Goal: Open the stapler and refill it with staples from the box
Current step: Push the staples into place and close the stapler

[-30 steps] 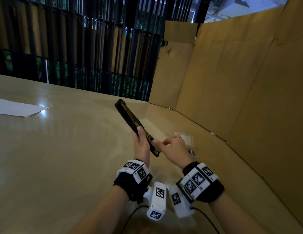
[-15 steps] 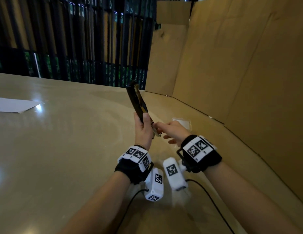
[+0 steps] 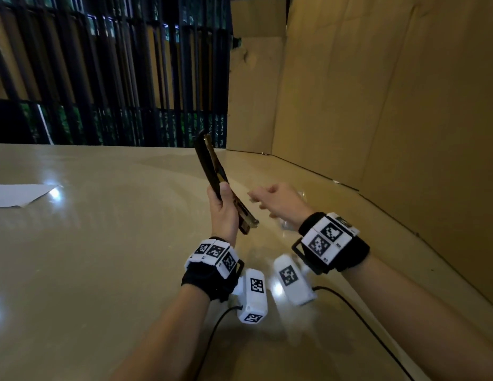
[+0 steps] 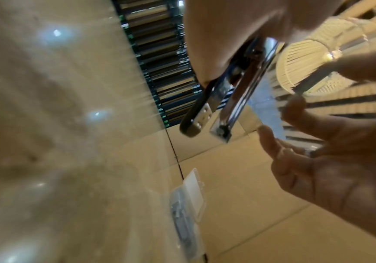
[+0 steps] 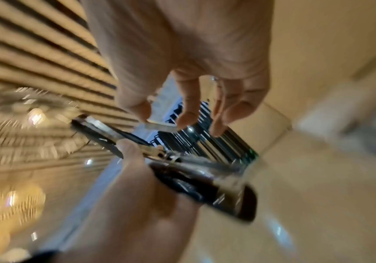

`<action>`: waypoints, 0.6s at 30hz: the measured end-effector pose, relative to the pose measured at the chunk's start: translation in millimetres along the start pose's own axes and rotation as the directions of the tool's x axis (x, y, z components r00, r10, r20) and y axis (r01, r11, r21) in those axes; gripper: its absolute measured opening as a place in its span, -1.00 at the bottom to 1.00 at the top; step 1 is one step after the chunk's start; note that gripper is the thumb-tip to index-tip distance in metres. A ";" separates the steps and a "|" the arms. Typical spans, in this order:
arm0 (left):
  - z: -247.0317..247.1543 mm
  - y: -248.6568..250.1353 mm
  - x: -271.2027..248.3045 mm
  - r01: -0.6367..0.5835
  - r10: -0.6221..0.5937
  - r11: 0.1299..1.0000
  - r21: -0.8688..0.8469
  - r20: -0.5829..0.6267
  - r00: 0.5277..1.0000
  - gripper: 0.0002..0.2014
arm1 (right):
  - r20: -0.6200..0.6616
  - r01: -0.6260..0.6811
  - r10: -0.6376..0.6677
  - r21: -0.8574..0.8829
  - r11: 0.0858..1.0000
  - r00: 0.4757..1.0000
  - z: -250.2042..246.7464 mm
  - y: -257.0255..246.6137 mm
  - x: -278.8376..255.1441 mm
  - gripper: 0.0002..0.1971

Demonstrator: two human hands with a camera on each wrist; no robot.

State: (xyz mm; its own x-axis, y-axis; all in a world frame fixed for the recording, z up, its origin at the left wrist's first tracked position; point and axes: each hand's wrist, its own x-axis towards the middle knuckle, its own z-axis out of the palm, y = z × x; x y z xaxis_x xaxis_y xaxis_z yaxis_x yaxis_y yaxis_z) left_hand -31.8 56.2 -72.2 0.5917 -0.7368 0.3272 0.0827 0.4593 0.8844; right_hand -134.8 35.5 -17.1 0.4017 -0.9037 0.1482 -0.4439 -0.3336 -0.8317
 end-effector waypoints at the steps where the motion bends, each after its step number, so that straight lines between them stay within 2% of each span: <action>1: 0.1 -0.3 3.7 0.073 -0.073 0.997 -0.033 -0.010 0.997 -0.61 | -0.043 0.134 -0.137 -0.067 0.989 0.990 -3.6 1.8 -0.5 -0.76; 3: -1.9 -2.1 8.7 0.188 -0.187 0.978 -0.092 0.021 0.982 -0.49 | -0.006 0.358 -0.374 -0.274 0.892 0.927 -10.1 5.5 -1.5 -0.86; 5: -3.2 -5.8 10.2 0.259 -0.250 0.959 -0.119 0.085 0.964 -0.50 | 0.135 0.519 -0.529 -0.494 0.698 0.838 -13.2 11.5 -0.3 -0.81; 8: -2.5 -9.9 11.3 0.358 -0.345 0.928 -0.103 0.125 0.930 -0.38 | 0.320 0.652 -0.626 -0.635 0.415 0.711 -11.5 19.5 0.6 -0.76; 10: -1.4 -9.8 12.0 0.414 -0.399 0.905 -0.095 0.146 0.905 -0.39 | 0.383 0.678 -0.639 -0.667 0.308 0.667 -10.1 21.5 0.5 -0.74; 12: -1.0 -9.6 11.4 0.454 -0.439 0.888 -0.067 0.160 0.884 -0.38 | 0.407 0.703 -0.659 -0.659 0.268 0.632 -9.7 22.2 -0.8 -0.73; 15: -0.6 -10.5 11.1 0.448 -0.433 0.892 -0.059 0.168 0.886 -0.47 | 0.414 0.756 -0.713 -0.605 0.248 0.566 -10.4 24.3 -0.5 -0.72; 18: 1.2 -9.5 9.5 0.453 -0.434 0.890 -0.055 0.204 0.878 -0.52 | 0.443 0.786 -0.718 -0.572 0.235 0.537 -10.8 27.5 2.9 -0.69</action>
State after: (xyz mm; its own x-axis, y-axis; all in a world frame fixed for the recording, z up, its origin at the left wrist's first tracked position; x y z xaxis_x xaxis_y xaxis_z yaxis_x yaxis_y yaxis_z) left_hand -27.9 44.3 -77.1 0.3196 -0.9471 -0.0286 0.3855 0.1024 0.9170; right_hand -154.5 20.8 -33.7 0.8889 -0.1270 0.4401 -0.2471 -0.9419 0.2274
